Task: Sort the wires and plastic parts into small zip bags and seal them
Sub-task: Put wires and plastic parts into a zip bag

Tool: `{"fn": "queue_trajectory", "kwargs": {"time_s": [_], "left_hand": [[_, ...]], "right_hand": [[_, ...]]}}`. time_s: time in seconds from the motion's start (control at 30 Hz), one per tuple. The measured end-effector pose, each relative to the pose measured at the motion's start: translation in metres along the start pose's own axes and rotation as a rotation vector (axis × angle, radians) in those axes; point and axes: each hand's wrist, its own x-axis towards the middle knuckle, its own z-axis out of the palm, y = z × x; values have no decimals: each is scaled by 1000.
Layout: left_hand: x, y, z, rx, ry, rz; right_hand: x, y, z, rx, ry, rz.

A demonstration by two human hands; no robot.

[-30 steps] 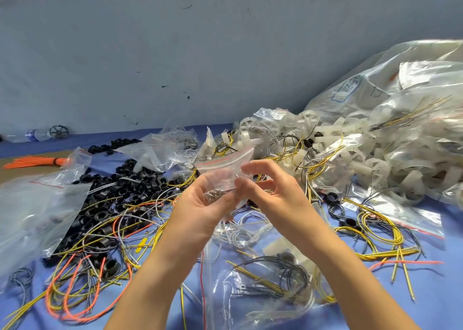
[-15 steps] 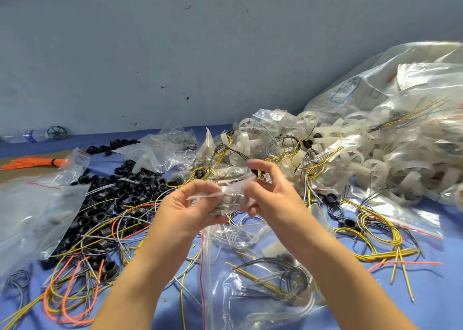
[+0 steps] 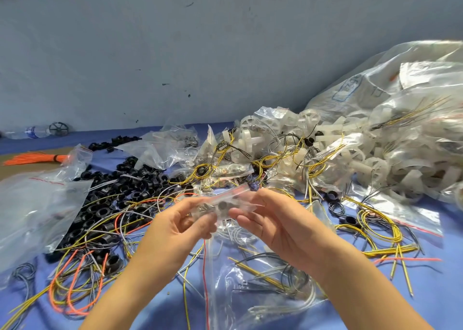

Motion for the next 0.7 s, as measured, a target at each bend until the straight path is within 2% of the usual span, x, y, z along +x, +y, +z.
{"fn": "queue_trajectory", "kwargs": {"time_s": [0.07,0.2,0.3,0.43,0.5,0.7], "left_hand": [[-3,-4,-10,65,45,-70],[-10,-13,-46,249,52,-264],[-20,-17,-68,258,-22,-456],[-31,-17,-80,325,-213,-547],[-34,-17,-78,247,-303,-529],[-37,-20,-51,16,-501,-516]], "right_hand": [[1,3,2,-249,82,-49],[0,9,3,-880,191,-375],[2,16,2,-1244,100,-585],[11,29,2,-1719,-21,-577],[14,33,3,-1832,-52,-526],[21,40,6,-1841,-172,-508]]}}
